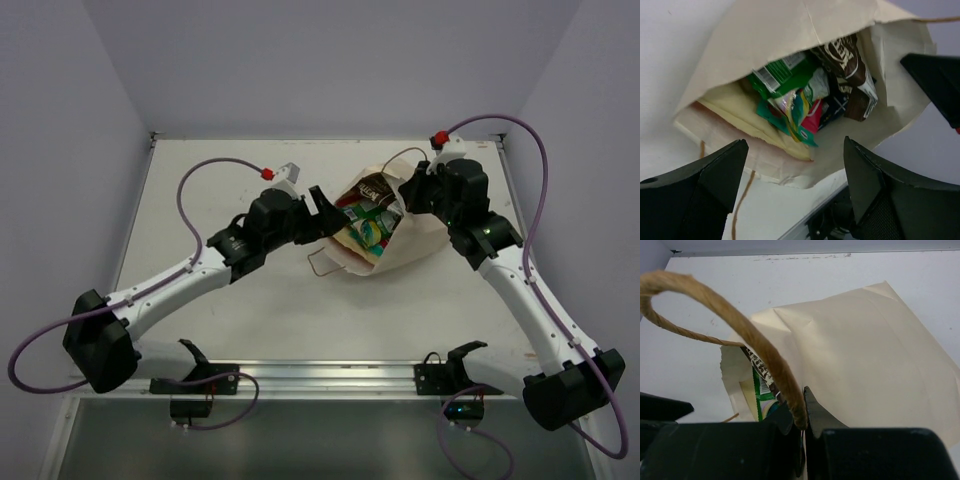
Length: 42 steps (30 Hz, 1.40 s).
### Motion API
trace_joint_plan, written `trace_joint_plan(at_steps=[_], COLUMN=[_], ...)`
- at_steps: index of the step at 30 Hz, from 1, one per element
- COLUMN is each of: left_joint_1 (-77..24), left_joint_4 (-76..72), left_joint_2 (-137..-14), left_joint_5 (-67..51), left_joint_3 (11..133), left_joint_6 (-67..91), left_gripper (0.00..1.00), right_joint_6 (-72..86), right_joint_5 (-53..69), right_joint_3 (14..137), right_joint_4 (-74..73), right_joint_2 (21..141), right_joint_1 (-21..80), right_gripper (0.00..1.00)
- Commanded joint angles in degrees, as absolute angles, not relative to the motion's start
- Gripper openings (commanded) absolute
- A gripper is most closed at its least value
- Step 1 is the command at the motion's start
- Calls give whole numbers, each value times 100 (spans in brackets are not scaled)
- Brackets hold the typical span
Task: Take the snacks out of the paper bag
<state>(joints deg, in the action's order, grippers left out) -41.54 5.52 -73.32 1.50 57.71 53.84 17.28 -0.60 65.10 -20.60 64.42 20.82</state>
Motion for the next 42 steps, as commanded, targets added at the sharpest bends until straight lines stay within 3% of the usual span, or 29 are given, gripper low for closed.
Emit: trace_joint_plan(at_steps=[1,7,19,22,23,26,35,38,42], left_joint_1=[-4394,-4553,-4623,-4623,-4623,-4623,-4176,-3090,-1842], left_joint_4=[98,-386,-686,-624,-607,-309,1791,2345,2593], left_joint_2=[-7681,-8516,-9773,-9782,-9626,-9230,-7209,-6340,-6047], left_joint_5=[27,26,-132,-158,-123,121,264,176,80], left_joint_3=[6003,6222,6961,6873,6734,6575,6548,6399,6346], left_joint_6=[6028,6425,6442,6486,6504,6337,5221,4783,4203], left_gripper=[85,82,61,40,22,0,0,0,0], right_joint_6=[1863,1907,1978,1951,1934,1907,1793,1784,1784], right_joint_5=[-114,-62,-35,-35,-35,-35,-255,-290,-246], right_joint_3=[6583,6557,6425,6407,6407,6381,6346,6328,6319], right_joint_4=[-2066,-2022,-1925,-1916,-1925,-1925,-1925,-1925,-1951], right_joint_2=[6434,6416,6425,6416,6416,6372,6214,6170,6152], right_joint_1=[2021,2021,2021,2021,2021,2021,1995,1978,1969], right_gripper=[0,0,0,0,0,0,0,0,0])
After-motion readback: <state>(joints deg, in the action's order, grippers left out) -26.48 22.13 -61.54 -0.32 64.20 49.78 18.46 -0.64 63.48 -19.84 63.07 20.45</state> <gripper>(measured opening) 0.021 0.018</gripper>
